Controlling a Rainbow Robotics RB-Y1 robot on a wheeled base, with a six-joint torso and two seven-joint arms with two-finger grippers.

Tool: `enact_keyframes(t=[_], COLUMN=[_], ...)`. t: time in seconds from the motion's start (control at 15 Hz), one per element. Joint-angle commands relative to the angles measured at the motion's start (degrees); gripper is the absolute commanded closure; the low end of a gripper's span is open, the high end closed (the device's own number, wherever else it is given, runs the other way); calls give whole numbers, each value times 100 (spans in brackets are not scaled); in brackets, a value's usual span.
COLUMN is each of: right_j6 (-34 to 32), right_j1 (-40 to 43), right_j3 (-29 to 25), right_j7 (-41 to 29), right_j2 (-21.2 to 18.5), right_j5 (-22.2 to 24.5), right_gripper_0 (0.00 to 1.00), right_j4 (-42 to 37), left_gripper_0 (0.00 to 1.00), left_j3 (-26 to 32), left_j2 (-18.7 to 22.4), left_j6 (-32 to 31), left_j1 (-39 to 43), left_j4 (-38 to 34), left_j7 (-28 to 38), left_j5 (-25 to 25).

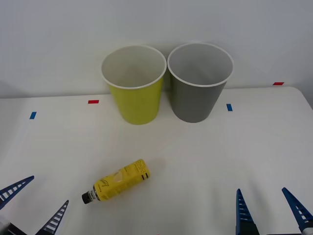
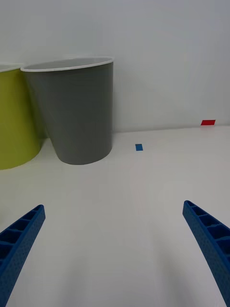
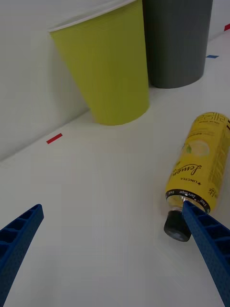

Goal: Put cans in the gray bin and PET bottles in the light green bin.

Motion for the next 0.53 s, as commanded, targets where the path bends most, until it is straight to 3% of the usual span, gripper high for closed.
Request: enact_keyframes(t=[0.07, 0.53], right_j6=[0, 0], right_j1=[0, 0], right_j3=[0, 0], right_j7=[0, 0], right_j2=[0, 0], right_j5=[-1, -1], right_gripper_0=[0, 0], right_j4=[0, 0], left_gripper_0=[0, 0], left_j3=[-1, 95], left_j2=[374, 902], left_j6=[941, 3138], left_j1=[-423, -898], left_j4=[-344, -1539], left_j7=[9, 79], left_j5=[119, 198])
